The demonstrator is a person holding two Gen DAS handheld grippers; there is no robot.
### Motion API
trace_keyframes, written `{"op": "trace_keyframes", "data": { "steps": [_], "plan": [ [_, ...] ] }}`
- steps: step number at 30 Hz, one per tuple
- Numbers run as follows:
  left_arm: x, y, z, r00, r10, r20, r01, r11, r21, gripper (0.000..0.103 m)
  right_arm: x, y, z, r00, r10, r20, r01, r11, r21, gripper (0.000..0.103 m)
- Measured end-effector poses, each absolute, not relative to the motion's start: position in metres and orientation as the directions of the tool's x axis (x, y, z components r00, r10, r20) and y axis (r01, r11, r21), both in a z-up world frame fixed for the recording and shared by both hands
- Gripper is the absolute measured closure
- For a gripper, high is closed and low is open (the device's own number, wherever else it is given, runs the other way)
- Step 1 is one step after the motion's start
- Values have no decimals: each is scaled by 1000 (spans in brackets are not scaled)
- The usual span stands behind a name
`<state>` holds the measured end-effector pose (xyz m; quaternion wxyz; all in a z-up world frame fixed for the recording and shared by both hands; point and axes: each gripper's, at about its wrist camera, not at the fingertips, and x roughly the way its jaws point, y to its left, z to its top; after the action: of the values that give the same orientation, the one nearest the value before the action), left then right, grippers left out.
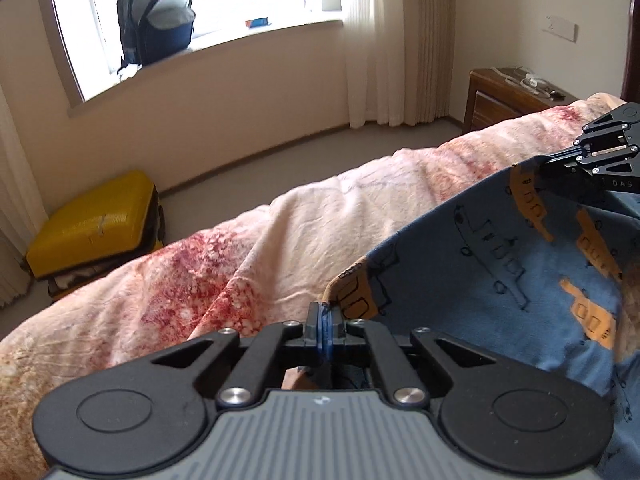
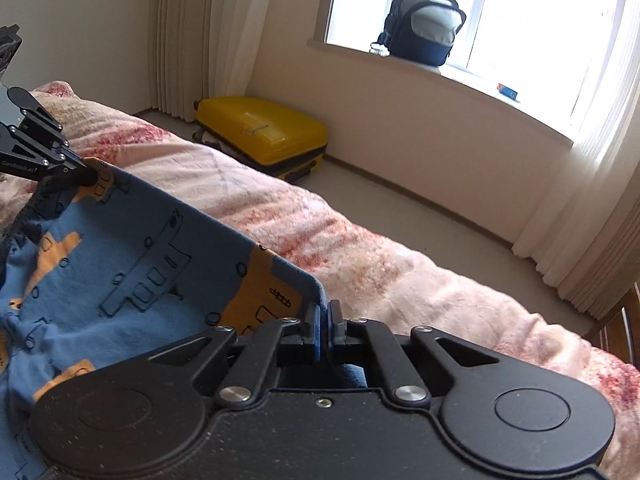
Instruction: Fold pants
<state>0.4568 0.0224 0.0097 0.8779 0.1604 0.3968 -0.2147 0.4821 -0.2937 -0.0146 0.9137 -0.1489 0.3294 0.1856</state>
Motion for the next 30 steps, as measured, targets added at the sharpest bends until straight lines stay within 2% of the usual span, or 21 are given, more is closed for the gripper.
{"op": "trace_keyframes", "data": {
  "steps": [2,4,6,7,8,13,18,21,25,30],
  "plan": [
    [446,24,13,605,-277,-747,534,836,122,100,472,-295,-9,720,242,-650,-438,885,-156,101],
    [440,21,9,635,-239,-735,516,839,173,91,465,-294,-8,720,226,-656,-439,881,-178,101],
    [442,21,2,634,-213,-743,490,855,172,91,463,-292,-11,719,207,-664,-434,880,-196,100],
    [443,21,0,632,-218,-744,487,858,162,93,462,-290,-13,724,203,-660,-426,883,-195,100],
    [444,21,-1,634,-220,-742,487,858,162,101,461,-289,-13,731,204,-652,-419,887,-193,100],
    [421,28,16,654,-252,-713,508,845,166,102,425,-280,-3,751,203,-628,-440,864,-247,102],
    [357,51,45,667,-376,-644,600,783,164,102,346,-288,22,747,239,-621,-487,831,-267,102],
    [308,59,46,646,-438,-625,686,692,224,102,285,-285,27,714,250,-655,-552,776,-306,102],
    [249,62,30,601,-471,-646,766,571,297,102,217,-271,20,643,245,-726,-633,703,-324,102],
    [205,62,3,593,-456,-664,782,521,342,102,166,-245,4,559,216,-801,-707,629,-323,102]
  ]
}}
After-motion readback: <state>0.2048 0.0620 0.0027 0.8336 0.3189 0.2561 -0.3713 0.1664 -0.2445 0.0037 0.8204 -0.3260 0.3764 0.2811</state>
